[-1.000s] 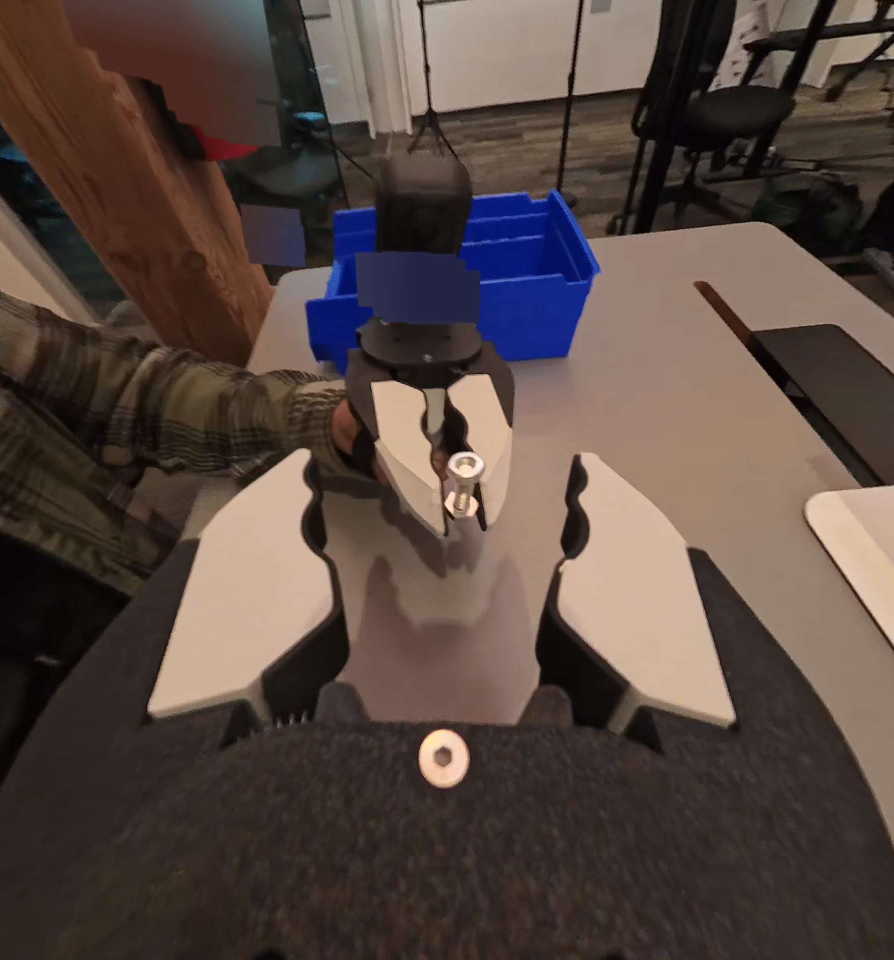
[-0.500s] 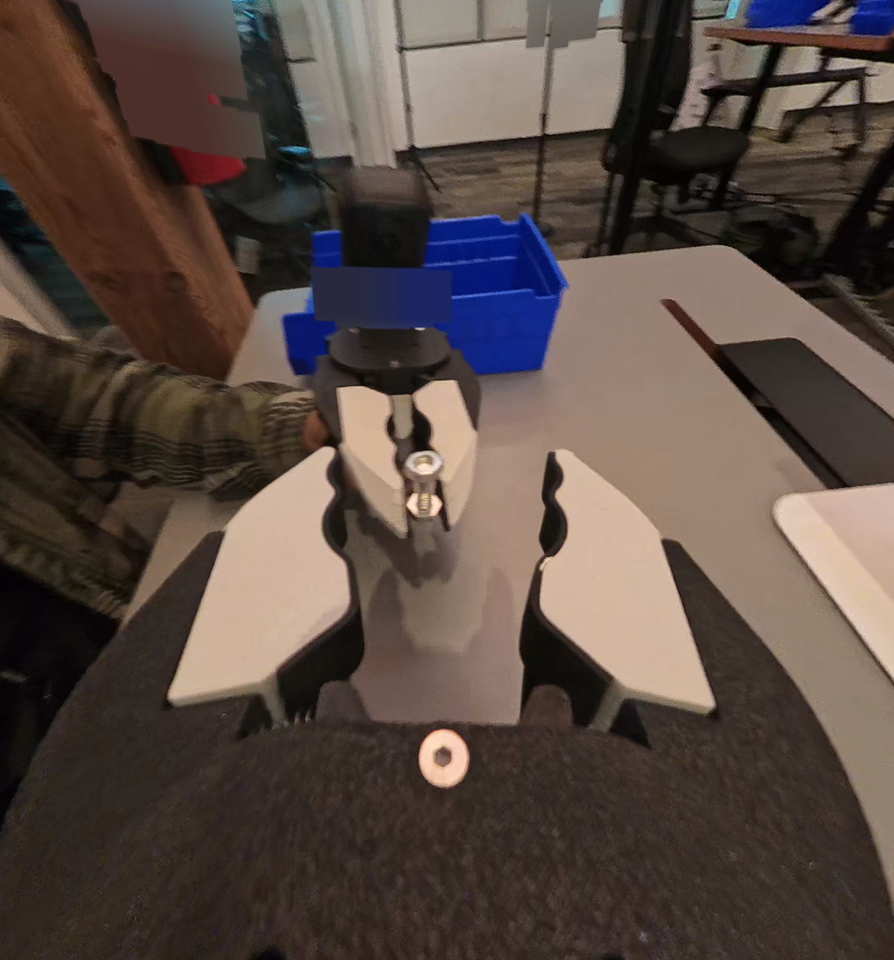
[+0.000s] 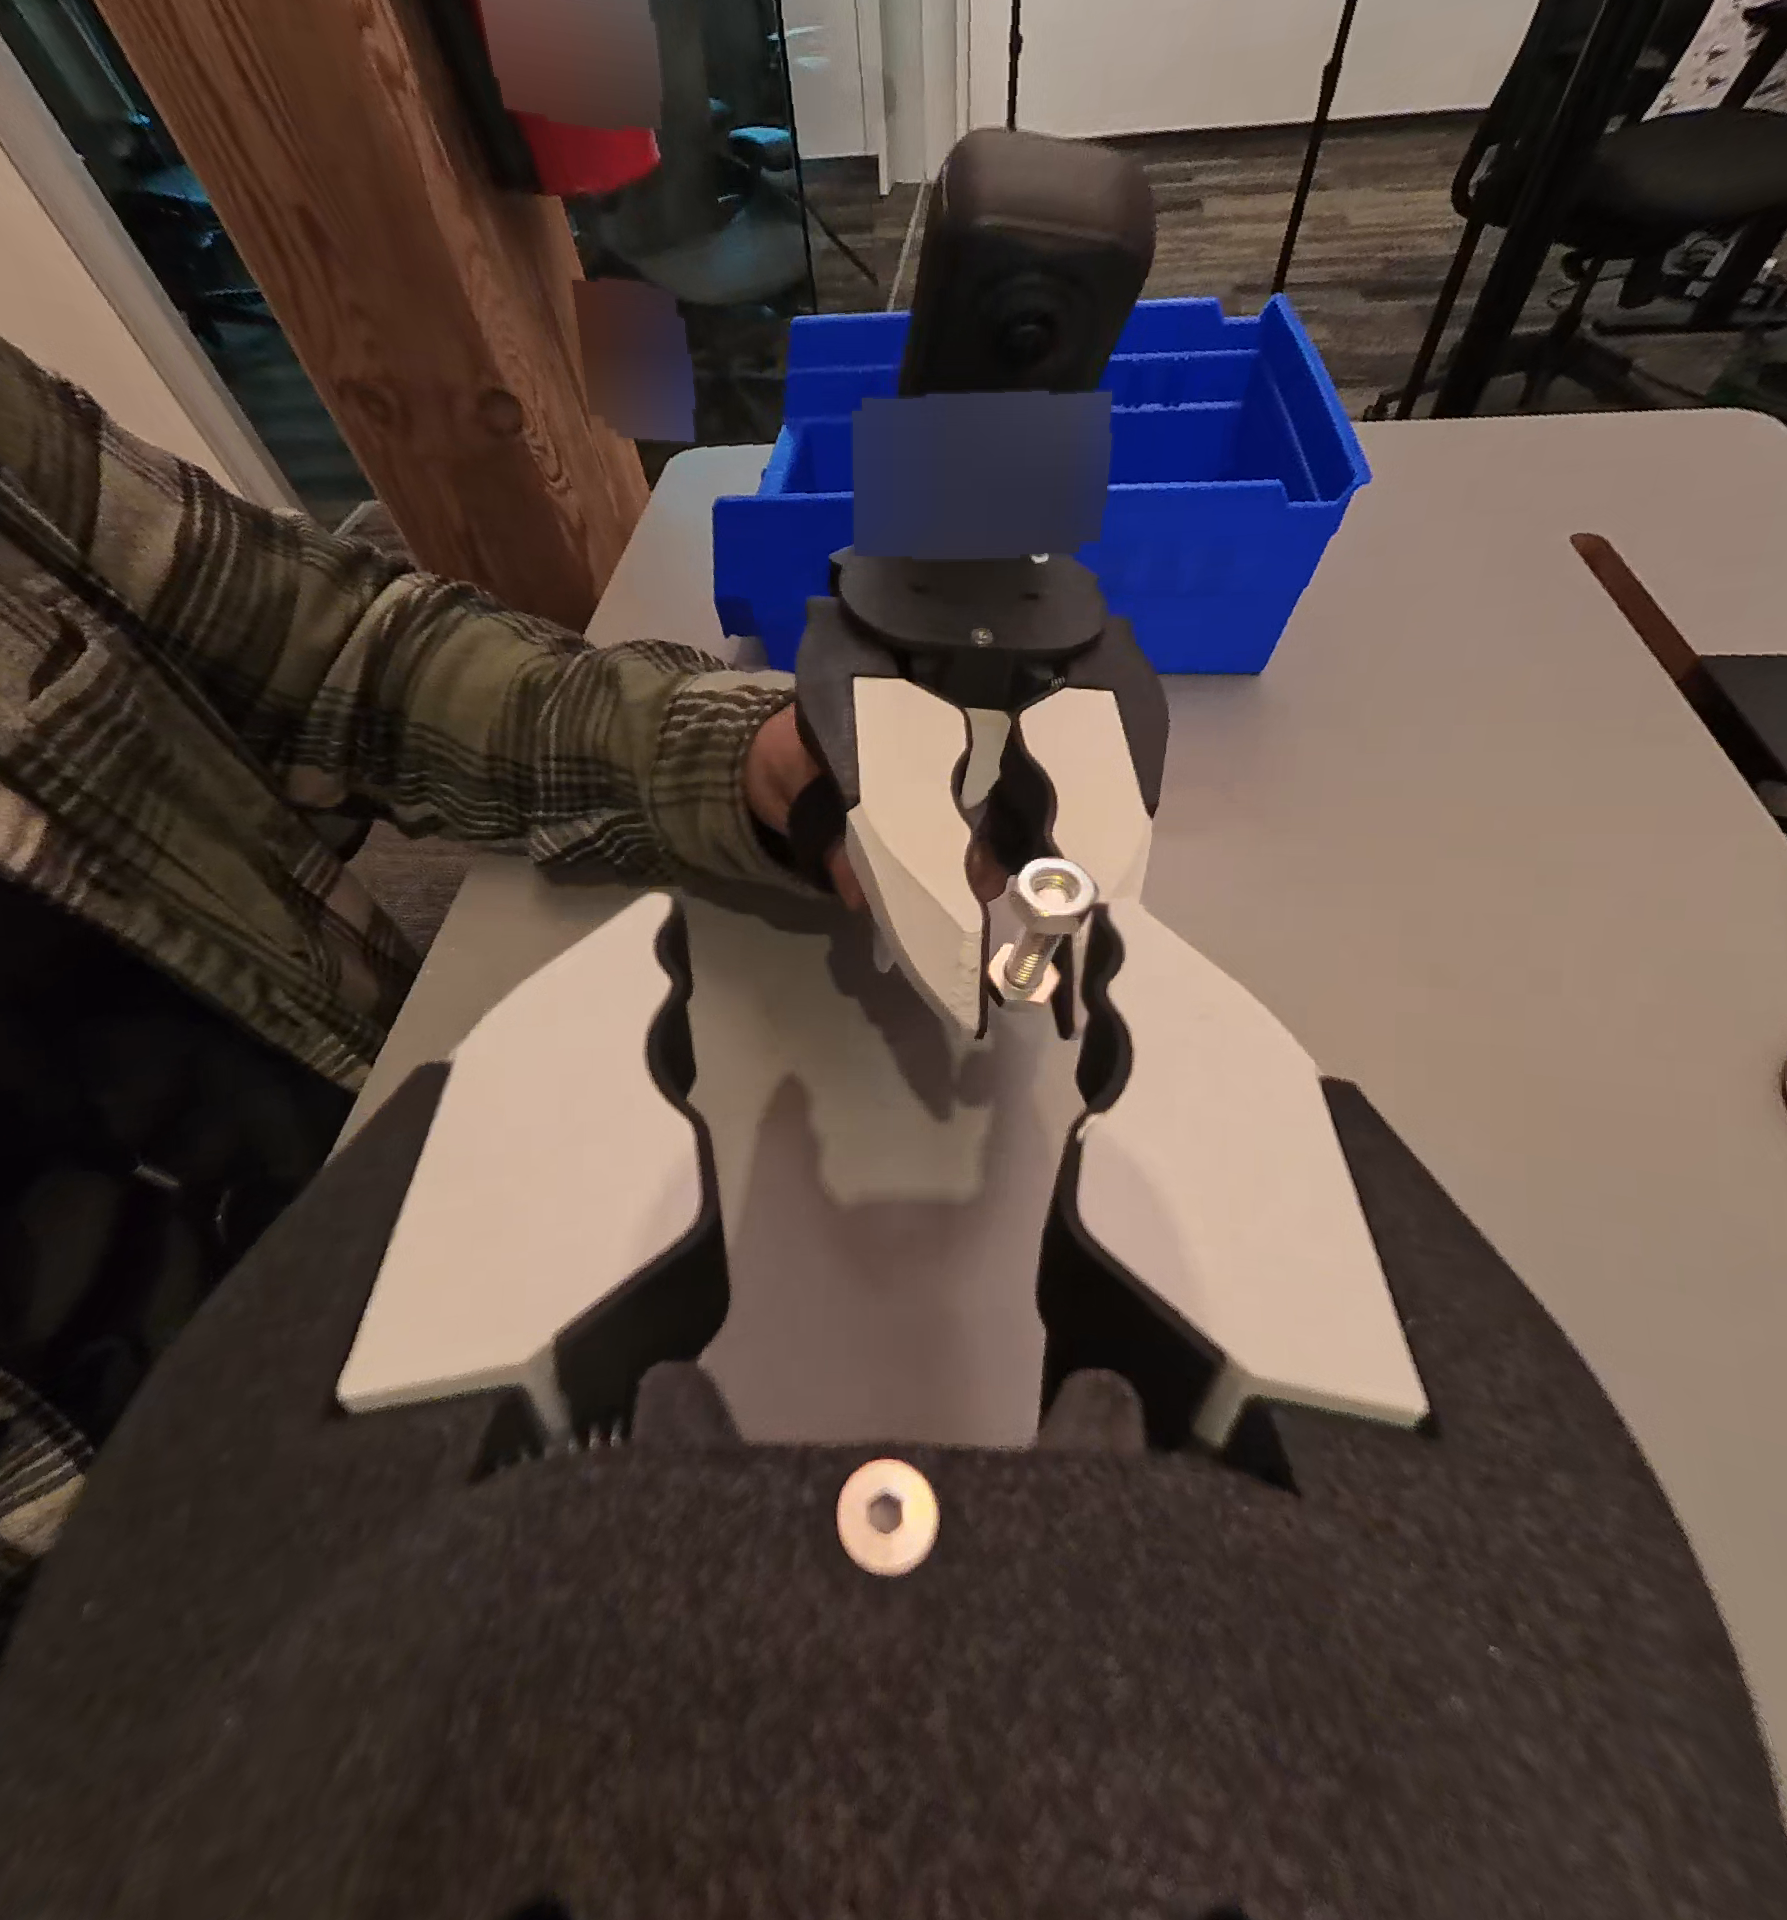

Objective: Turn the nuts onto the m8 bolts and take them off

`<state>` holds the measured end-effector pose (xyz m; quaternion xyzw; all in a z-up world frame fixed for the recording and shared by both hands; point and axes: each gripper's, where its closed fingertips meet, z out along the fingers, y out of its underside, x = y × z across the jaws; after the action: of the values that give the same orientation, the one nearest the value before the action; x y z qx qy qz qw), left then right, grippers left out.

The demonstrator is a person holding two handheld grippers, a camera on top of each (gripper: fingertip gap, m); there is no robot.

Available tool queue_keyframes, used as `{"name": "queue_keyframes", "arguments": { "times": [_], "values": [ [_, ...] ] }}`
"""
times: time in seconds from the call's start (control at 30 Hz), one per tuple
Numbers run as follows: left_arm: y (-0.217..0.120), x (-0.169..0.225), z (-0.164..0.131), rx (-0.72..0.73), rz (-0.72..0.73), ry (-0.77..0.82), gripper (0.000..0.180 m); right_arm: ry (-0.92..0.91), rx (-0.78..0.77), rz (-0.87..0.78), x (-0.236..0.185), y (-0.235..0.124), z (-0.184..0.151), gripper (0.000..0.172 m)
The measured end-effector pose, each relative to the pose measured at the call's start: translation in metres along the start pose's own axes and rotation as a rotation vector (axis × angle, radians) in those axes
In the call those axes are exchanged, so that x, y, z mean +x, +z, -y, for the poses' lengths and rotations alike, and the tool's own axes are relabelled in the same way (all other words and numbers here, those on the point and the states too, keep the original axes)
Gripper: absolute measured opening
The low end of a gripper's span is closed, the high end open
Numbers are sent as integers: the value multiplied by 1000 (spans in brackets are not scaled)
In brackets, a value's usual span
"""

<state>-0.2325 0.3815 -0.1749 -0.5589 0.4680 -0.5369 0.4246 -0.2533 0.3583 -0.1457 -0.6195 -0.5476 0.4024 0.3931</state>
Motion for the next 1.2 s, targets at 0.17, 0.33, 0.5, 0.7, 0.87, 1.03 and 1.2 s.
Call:
{"name": "queue_keyframes", "arguments": {
  "times": [0.17, 0.33, 0.5, 0.7, 0.87, 1.03, 1.2],
  "values": [
    [0, 0, 0, -2, 2, -1, 16, 10, -30, -22, 2, -2, -5, 73],
    [1, 0, -2, -13, 4, 5, 16, 2, 4, -35, 3, -3, 1, 78],
    [1, -1, -2, -13, 10, 2, 15, -10, -43, -17, -2, 0, -7, 75],
    [0, -1, -1, -8, 14, 10, 15, -1, -36, -34, 2, -4, -6, 75],
    [-2, -5, -2, -13, 25, 11, 15, 18, -46, -57, 10, -12, -11, 72],
    [-14, -16, 4, 27, 52, -4, 15, 92, -111, -159, 46, -47, -48, 63],
    [-20, -20, 7, 45, 68, -2, 15, 244, -151, -269, 94, -85, -99, 61]
  ]
}}
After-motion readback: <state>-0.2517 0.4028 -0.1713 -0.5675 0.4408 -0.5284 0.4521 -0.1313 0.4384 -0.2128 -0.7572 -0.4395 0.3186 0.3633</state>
